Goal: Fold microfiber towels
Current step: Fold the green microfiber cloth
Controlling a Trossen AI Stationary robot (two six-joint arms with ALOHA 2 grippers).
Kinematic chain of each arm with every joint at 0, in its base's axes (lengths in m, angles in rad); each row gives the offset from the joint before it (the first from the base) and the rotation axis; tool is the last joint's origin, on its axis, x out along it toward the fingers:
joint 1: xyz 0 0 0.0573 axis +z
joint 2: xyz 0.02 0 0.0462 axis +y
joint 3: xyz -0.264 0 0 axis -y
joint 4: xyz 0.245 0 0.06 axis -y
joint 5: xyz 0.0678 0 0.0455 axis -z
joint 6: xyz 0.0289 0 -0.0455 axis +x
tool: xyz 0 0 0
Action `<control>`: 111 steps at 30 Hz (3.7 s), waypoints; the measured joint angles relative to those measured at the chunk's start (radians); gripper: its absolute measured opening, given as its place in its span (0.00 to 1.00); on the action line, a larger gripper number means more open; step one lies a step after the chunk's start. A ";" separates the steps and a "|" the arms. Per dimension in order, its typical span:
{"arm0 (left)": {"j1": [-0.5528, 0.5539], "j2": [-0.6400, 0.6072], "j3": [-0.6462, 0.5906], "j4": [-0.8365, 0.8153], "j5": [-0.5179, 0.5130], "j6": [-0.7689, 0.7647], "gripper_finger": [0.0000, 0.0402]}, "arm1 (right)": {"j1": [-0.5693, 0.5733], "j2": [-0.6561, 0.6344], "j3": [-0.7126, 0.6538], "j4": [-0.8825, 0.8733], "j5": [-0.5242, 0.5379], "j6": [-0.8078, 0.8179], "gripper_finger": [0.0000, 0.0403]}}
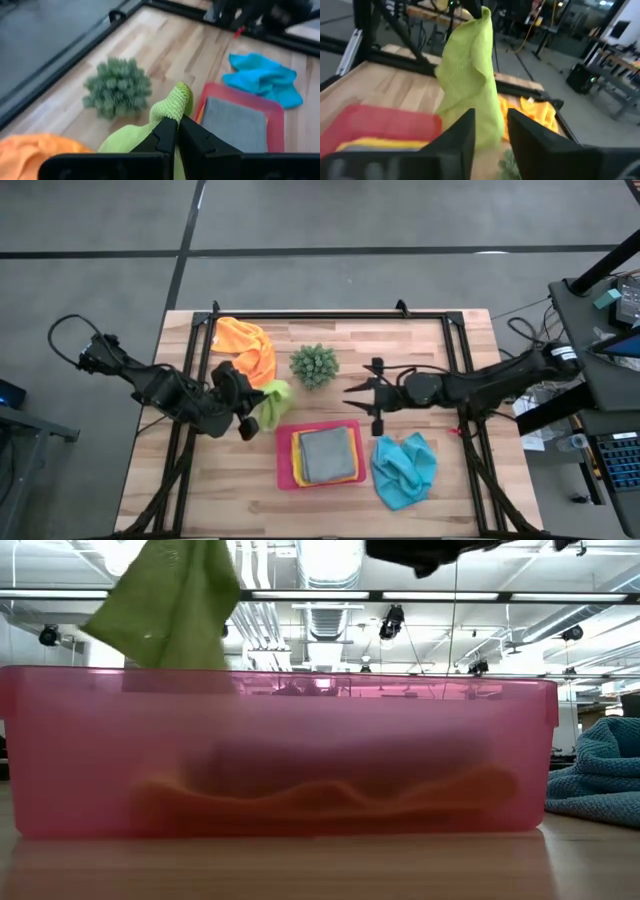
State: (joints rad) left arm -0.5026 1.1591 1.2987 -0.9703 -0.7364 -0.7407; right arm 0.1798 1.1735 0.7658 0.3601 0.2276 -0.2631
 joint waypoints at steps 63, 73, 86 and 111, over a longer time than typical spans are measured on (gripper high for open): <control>0.079 0.190 -0.164 0.359 0.147 0.124 0.45 | -0.025 0.130 0.093 0.060 -0.018 0.002 0.02; 0.086 0.388 -0.196 0.502 0.168 0.200 0.45 | -0.025 0.124 0.093 0.065 -0.015 0.028 0.02; 0.153 0.507 -0.210 0.644 0.181 0.175 0.45 | -0.025 0.130 0.093 0.062 -0.015 0.017 0.02; 0.194 0.515 -0.380 1.007 0.321 0.171 0.38 | -0.025 0.132 0.093 0.062 -0.015 0.017 0.02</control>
State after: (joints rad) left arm -0.3083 1.6737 0.9189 0.0366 -0.4150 -0.5693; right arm 0.1547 1.3052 0.8585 0.4225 0.2123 -0.2459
